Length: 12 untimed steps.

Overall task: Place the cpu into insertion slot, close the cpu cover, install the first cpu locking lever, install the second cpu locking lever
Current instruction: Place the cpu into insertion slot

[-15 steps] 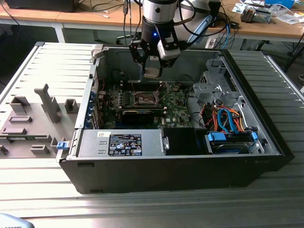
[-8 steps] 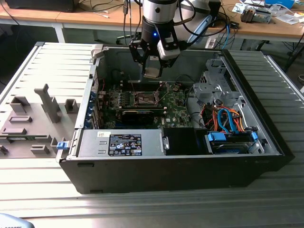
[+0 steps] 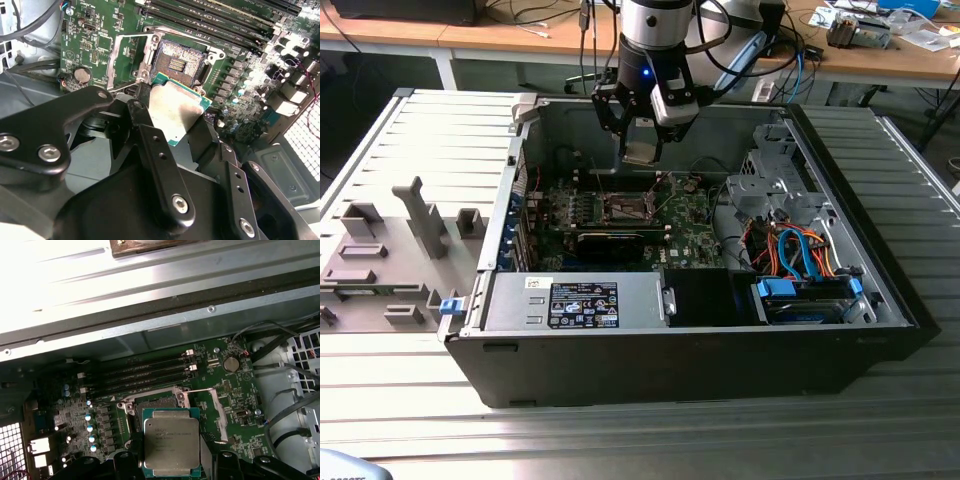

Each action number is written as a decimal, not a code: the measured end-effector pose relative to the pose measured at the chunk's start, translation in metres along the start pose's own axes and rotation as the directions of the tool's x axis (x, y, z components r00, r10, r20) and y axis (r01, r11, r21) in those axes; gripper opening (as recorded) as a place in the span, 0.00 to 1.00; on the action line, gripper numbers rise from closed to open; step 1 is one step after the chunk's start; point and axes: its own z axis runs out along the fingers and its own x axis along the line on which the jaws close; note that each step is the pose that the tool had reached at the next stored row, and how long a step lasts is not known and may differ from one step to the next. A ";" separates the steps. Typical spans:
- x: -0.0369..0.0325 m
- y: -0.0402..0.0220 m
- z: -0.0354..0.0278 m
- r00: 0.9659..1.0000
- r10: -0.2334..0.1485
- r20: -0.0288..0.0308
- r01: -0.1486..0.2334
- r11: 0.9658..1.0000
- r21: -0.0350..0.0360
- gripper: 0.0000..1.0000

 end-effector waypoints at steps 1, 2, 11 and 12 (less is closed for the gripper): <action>0.0000 0.0000 0.0000 1.000 0.001 0.000 -0.001 1.000 0.000 0.54; 0.0000 0.0000 0.0000 1.000 0.002 0.000 -0.002 1.000 0.000 0.54; 0.0000 0.0000 0.0000 1.000 0.009 0.001 -0.009 1.000 0.000 0.54; 0.0000 0.0000 0.0000 1.000 0.009 0.001 -0.009 1.000 0.000 0.54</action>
